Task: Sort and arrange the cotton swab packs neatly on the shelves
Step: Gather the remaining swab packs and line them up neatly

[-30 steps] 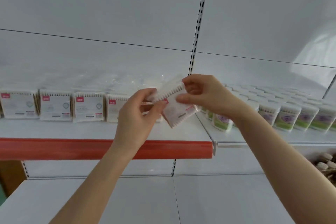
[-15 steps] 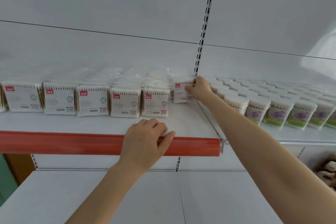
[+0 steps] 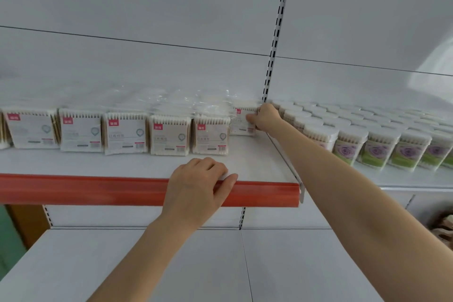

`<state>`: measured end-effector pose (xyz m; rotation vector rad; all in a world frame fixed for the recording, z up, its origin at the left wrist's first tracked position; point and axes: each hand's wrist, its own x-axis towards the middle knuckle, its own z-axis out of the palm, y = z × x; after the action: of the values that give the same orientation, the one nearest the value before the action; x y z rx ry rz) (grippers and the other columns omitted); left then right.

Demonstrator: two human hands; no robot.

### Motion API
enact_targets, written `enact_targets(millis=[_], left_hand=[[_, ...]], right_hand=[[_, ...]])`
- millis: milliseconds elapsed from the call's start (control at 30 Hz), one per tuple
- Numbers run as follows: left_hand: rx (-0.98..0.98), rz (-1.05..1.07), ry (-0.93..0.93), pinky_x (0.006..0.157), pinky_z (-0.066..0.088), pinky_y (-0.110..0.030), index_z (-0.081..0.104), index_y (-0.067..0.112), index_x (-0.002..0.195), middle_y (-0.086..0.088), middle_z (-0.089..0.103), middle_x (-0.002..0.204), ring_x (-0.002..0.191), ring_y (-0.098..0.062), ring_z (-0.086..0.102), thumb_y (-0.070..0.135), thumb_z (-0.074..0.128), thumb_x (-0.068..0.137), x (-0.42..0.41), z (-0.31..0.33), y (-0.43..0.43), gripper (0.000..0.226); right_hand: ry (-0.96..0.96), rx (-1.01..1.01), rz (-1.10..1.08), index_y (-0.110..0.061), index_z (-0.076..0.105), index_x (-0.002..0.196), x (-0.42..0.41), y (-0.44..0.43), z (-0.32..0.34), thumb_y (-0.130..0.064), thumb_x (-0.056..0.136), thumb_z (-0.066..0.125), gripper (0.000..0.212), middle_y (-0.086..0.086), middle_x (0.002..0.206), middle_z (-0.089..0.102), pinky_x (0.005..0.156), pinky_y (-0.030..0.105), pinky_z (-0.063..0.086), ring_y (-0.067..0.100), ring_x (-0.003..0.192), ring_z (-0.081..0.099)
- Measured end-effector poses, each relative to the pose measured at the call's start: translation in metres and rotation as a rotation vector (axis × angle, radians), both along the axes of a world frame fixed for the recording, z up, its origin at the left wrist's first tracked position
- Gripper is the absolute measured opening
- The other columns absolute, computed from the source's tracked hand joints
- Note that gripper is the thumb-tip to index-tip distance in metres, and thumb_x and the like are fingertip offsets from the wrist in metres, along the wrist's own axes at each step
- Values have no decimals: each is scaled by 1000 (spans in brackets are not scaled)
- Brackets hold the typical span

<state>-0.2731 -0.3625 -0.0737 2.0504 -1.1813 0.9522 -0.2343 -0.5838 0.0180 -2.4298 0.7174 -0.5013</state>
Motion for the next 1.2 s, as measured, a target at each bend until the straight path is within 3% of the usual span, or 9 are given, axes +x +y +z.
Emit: enact_targets(millis=[167, 233, 300, 400, 533, 767, 900, 1067, 1200], left_hand=[[83, -48, 20, 53, 48, -28, 69, 19, 75, 7, 65, 72, 63, -16, 62, 40, 41, 89, 0, 2, 7, 38], [119, -112, 38, 57, 50, -30, 69, 17, 77, 7, 66, 75, 67, -16, 63, 40, 38, 89, 2, 6, 11, 41], [144, -170, 40, 66, 54, -36, 68, 13, 80, 4, 67, 77, 71, -19, 64, 41, 36, 89, 1, 11, 15, 43], [114, -185, -65, 76, 52, -41, 70, 7, 89, -5, 71, 84, 80, -26, 68, 35, 43, 85, -17, 22, 15, 40], [80, -350, -107, 72, 51, -37, 70, 7, 88, -5, 70, 80, 74, -26, 67, 31, 47, 83, -60, 26, -6, 34], [103, -611, -118, 71, 55, -36, 72, 5, 92, -6, 72, 83, 74, -24, 69, 33, 46, 81, -142, 17, -83, 40], [120, -692, -119, 68, 54, -32, 73, 9, 90, -2, 72, 80, 70, -20, 68, 36, 43, 80, -193, 12, -153, 41], [123, -786, -108, 58, 53, -30, 72, 11, 84, 0, 69, 70, 60, -19, 65, 37, 43, 78, -278, 13, -266, 40], [165, -830, -77, 54, 52, -30, 72, 14, 82, 2, 68, 69, 58, -19, 64, 38, 43, 76, -342, 22, -352, 38]], right_hand=[[-78, -70, -37, -7, 38, 63, -28, 13, 18, -11, 91, 50, 31, 7, 63, 40, 48, 24, 32, 17, 56, 39], [-168, -124, -33, 7, 56, 95, -46, 21, 30, -8, 92, 44, 19, 23, 93, 59, 74, 35, 48, 31, 86, 58], [-248, -203, -27, 6, 54, 120, -70, 30, 43, -9, 94, 44, 32, 21, 120, 58, 94, 34, 43, 32, 111, 54], [-367, -258, -70, -3, 56, 122, -112, 31, 51, -14, 95, 46, 31, 8, 124, 60, 91, 20, 37, 20, 116, 54], [-383, -271, -214, -5, 59, 119, -181, 13, 32, -16, 95, 48, 29, 5, 122, 62, 80, 8, 30, 16, 116, 54], [-252, -222, -480, -3, 63, 107, -314, -59, -9, -16, 93, 49, 24, 12, 109, 65, 82, 27, 41, 28, 107, 57], [-203, -213, -577, -3, 56, 121, -388, -113, -23, -19, 94, 49, 32, 11, 123, 60, 91, 26, 39, 24, 115, 53], [-151, -235, -674, -3, 57, 120, -484, -195, -24, -19, 94, 48, 31, 11, 122, 60, 81, 21, 33, 25, 113, 54], [-153, -245, -748, -4, 57, 120, -561, -263, -12, -17, 93, 49, 31, 12, 119, 61, 88, 28, 40, 26, 109, 55]])
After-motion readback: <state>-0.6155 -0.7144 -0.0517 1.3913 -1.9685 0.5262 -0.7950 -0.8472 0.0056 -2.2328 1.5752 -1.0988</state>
